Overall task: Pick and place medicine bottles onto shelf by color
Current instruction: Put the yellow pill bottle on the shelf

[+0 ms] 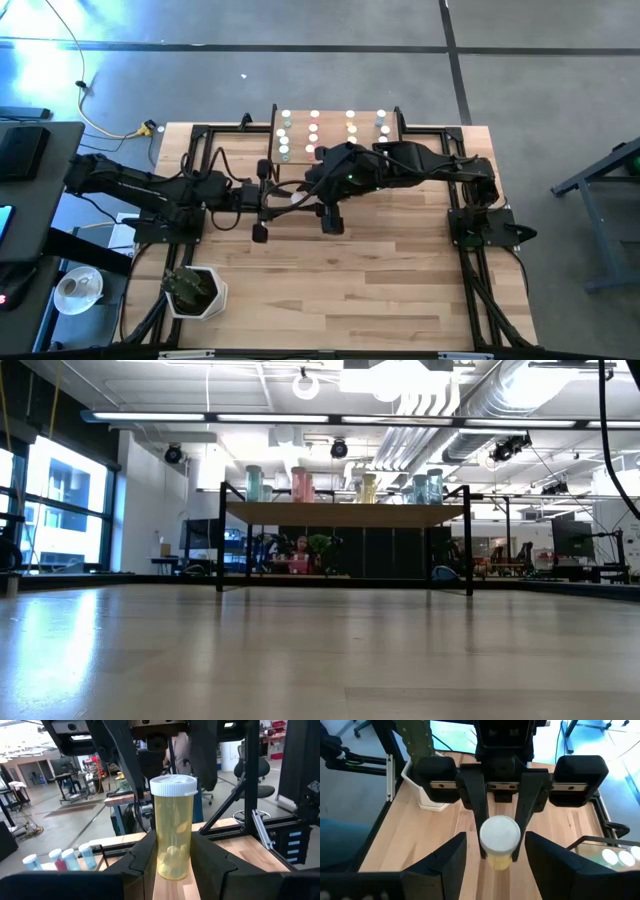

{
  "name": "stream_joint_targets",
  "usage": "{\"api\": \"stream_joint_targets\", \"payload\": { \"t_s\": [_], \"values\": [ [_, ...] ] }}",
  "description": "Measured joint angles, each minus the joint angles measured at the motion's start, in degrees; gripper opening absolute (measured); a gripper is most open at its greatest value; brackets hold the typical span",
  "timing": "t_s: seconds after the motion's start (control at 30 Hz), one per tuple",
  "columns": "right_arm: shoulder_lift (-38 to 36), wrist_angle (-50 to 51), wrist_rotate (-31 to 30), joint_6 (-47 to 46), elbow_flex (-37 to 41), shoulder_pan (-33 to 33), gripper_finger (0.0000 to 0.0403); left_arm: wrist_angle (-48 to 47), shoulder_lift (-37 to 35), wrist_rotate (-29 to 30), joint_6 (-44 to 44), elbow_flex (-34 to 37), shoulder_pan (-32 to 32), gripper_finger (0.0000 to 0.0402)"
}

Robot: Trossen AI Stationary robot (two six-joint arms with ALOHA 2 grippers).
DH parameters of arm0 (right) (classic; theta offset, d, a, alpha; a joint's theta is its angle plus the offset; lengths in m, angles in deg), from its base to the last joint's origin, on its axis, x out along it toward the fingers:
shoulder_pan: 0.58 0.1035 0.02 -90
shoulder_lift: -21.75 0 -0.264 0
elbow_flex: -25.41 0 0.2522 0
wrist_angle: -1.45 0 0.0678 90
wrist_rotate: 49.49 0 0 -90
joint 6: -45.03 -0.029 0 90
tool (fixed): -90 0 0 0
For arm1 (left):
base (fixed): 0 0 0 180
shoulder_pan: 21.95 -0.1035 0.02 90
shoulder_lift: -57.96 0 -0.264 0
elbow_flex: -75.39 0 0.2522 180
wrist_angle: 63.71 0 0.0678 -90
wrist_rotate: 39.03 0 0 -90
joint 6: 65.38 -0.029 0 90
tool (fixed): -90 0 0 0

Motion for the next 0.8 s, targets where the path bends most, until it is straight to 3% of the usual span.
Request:
{"api": "stream_joint_targets", "payload": {
  "t_s": [0.4,0.8],
  "values": [
    [0.0,-1.4,1.1,-1.1,0.0,0.0,0.0190,4.0,2.6,0.0,-0.1,0.0,0.0,0.0094],
    [0.0,-0.7,0.6,-2.4,0.0,0.0,0.0138,5.2,2.6,-0.2,-0.5,0.0,0.0,0.0094]
  ]
}}
